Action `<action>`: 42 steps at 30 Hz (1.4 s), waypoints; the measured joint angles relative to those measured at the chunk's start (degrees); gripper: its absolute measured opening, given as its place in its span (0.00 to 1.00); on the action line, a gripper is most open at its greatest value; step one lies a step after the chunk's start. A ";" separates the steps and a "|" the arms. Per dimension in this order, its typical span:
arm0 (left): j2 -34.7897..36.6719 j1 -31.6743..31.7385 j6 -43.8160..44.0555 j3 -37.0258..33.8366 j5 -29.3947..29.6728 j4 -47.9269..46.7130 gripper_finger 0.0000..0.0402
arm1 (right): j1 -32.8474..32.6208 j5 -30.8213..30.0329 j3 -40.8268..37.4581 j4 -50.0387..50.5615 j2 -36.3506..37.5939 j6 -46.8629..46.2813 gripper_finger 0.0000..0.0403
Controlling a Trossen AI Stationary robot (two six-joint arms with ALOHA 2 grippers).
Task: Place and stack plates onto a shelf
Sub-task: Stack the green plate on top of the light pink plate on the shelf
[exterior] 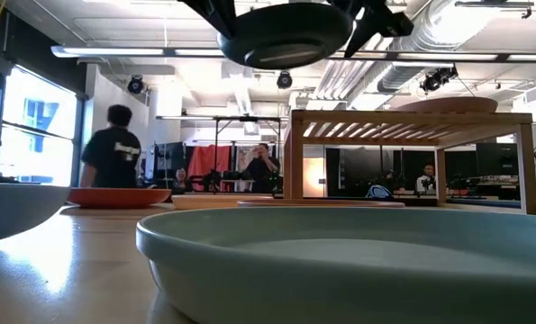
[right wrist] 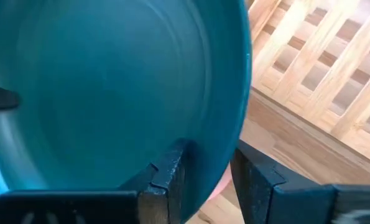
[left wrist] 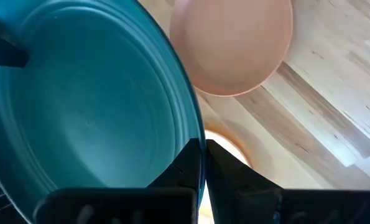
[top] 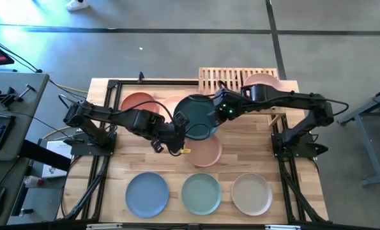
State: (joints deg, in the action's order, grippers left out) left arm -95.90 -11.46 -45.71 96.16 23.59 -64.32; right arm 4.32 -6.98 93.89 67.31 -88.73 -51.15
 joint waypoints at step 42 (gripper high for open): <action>-0.04 1.79 8.27 -0.04 -5.32 -1.52 0.27 | -0.73 1.44 0.07 1.39 -0.76 -4.34 0.00</action>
State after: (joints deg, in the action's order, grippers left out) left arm -95.94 -9.67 -37.44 96.12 18.28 -65.84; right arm 3.60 -5.54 93.95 68.71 -89.49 -55.48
